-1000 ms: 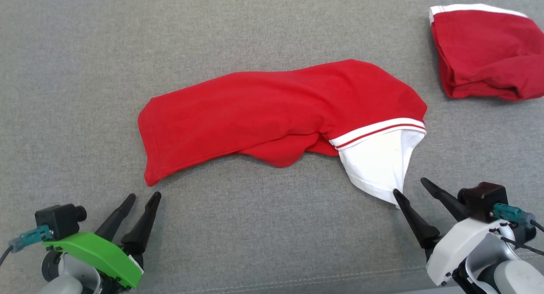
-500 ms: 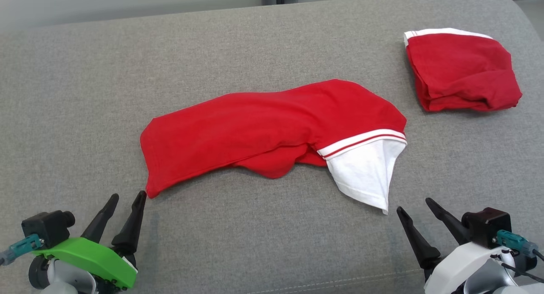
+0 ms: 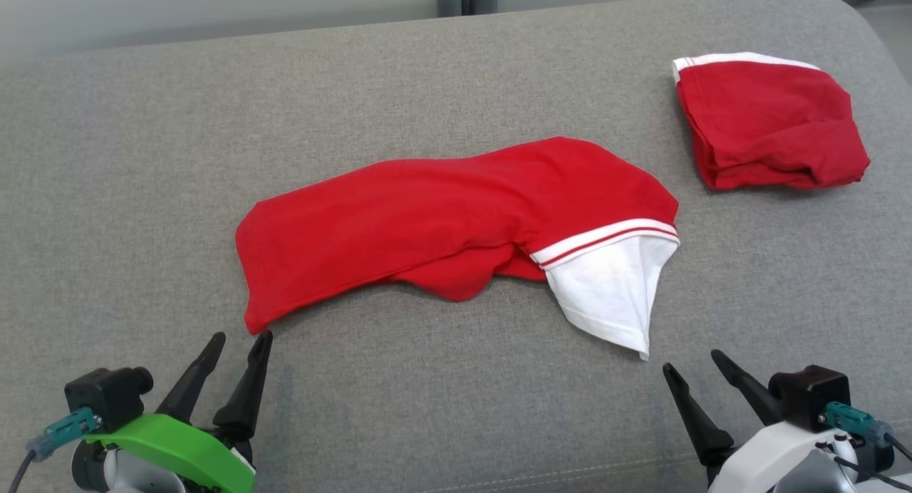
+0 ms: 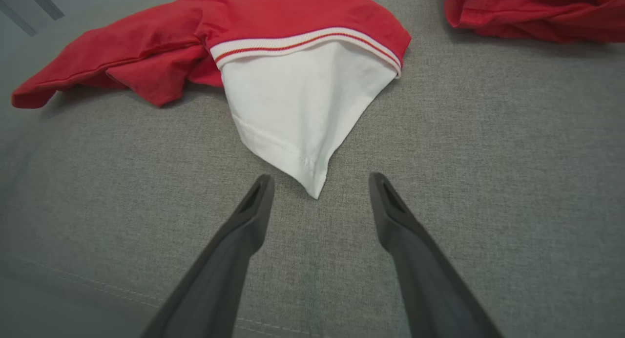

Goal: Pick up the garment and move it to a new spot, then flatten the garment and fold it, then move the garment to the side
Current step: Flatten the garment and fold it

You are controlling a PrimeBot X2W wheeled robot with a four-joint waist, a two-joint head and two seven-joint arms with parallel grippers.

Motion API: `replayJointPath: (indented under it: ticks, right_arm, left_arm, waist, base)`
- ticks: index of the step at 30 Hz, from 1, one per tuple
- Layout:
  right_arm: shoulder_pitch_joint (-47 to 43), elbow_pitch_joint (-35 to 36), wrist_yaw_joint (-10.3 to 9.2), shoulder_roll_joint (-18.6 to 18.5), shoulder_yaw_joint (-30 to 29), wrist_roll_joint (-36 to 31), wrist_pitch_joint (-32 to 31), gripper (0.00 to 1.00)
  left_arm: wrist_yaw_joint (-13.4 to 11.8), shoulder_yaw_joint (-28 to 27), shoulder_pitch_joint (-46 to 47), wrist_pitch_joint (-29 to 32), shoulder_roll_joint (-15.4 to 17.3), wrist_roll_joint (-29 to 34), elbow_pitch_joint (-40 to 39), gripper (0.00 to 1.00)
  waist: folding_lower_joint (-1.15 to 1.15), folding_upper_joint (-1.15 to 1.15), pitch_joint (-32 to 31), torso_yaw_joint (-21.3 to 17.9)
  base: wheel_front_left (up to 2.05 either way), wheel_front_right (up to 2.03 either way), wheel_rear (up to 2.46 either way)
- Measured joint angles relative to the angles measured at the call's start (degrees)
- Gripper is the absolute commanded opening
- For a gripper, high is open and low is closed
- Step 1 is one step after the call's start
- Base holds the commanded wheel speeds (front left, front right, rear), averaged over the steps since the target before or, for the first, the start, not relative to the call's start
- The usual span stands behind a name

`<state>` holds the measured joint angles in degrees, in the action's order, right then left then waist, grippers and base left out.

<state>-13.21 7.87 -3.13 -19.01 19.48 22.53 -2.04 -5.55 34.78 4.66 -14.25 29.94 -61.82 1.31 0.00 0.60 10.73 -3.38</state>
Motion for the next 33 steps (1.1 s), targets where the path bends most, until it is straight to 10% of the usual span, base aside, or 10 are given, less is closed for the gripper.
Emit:
replayJointPath:
  ticks: [27, 33]
  right_arm:
    - [9.5, -14.8, 2.59, 4.9, 2.4, 1.2, 2.1, 1.0]
    - [11.4, -17.4, 3.2, 6.0, 2.9, 1.2, 2.4, 0.86]
  left_arm:
    - [0.1, 1.5, 2.9, 0.0, -1.1, 5.1, 1.6, 1.0]
    - [0.1, 2.3, 3.7, 0.0, -2.1, 5.2, 1.9, 1.0]
  waist:
    - [0.0, 0.0, 4.1, 1.0]
    - [0.0, 0.0, 4.1, 1.2]
  base:
    - [0.0, 0.0, 0.0]
    - [0.0, 0.0, 0.0]
